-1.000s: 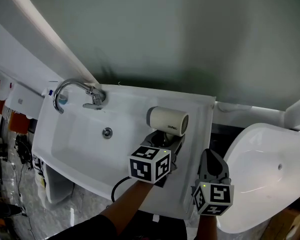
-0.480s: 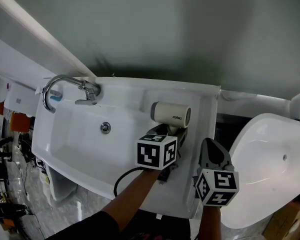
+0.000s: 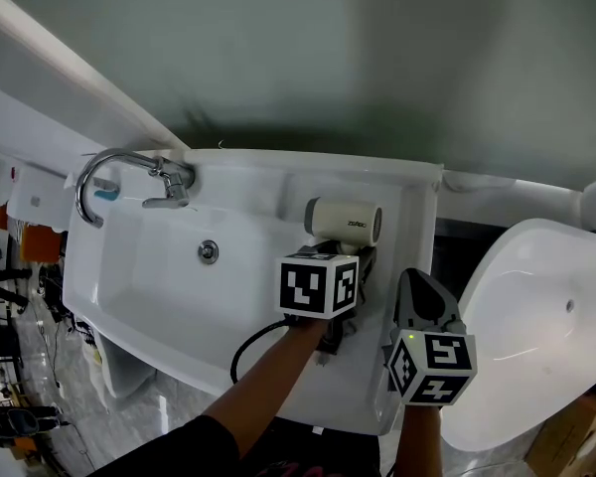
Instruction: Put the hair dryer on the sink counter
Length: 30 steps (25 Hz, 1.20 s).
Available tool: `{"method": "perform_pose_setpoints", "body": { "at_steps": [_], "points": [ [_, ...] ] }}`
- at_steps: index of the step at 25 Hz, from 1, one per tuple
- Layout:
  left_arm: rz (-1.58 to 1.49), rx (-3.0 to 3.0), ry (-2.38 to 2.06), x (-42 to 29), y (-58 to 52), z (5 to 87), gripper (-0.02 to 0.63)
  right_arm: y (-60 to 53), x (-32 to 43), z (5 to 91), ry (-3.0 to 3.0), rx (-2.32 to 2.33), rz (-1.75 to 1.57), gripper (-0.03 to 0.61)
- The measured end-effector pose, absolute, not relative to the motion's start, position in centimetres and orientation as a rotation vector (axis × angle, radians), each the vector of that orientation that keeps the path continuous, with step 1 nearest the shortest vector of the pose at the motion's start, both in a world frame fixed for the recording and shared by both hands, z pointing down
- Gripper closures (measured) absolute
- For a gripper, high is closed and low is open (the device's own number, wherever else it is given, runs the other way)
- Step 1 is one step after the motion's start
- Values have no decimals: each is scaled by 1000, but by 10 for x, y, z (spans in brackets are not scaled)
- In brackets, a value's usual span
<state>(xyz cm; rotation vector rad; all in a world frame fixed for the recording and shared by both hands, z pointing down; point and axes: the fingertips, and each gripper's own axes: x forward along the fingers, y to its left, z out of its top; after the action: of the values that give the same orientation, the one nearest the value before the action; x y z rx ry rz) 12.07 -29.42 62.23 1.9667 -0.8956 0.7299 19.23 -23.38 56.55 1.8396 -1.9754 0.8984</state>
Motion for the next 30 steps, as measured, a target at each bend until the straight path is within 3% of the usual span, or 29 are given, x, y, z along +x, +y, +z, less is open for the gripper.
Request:
{"method": "perform_pose_setpoints", "body": {
  "at_steps": [20,26,30],
  "points": [
    [819,1968,-866,131,-292,631,383,-221,191,572,-1975,1841,919,557],
    [845,2004,-808,137,-287,628,328,-216,195,570,-1968,1849,919,557],
    [845,2024,-807,137,-285,627,325,-214,195,568,-1971,1856,913,557]
  ]
}}
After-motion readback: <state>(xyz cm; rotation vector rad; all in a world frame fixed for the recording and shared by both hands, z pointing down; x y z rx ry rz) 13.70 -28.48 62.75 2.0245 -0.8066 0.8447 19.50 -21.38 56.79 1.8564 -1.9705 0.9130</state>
